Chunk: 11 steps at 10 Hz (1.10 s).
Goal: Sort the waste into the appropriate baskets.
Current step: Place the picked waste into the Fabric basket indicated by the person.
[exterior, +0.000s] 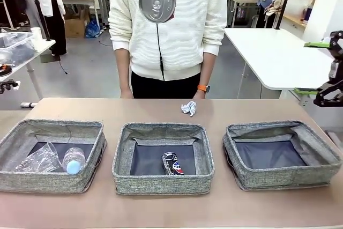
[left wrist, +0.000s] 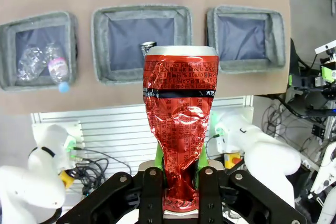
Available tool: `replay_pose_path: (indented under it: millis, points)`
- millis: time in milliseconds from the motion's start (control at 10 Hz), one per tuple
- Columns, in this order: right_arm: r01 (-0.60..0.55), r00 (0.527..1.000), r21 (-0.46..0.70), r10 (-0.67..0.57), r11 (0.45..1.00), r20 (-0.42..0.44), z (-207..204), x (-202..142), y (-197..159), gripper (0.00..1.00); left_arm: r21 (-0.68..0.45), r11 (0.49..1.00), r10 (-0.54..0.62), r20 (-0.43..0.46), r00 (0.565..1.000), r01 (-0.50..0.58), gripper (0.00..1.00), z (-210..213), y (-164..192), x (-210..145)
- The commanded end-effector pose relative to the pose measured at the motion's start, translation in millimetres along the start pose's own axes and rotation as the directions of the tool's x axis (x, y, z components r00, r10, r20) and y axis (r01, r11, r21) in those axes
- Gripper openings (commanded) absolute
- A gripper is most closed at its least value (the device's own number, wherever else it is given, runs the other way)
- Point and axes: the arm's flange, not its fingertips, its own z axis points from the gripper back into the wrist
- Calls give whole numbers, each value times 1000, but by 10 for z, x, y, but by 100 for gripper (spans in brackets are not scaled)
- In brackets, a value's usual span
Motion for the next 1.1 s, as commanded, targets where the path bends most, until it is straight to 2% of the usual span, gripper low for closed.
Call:
replay_pose_path:
  millis: [0, 1000]
  points:
    - [-13, 1000, 20, 14, 1000, -6, -14, -22, -4, 100, 7, 1000, -15, 12, 1000, 14, 23, 17, 56, -12]
    - [-13, 1000, 20, 14, 1000, -6, -14, -22, -4, 100, 7, 1000, -15, 12, 1000, 14, 23, 17, 56, -12]
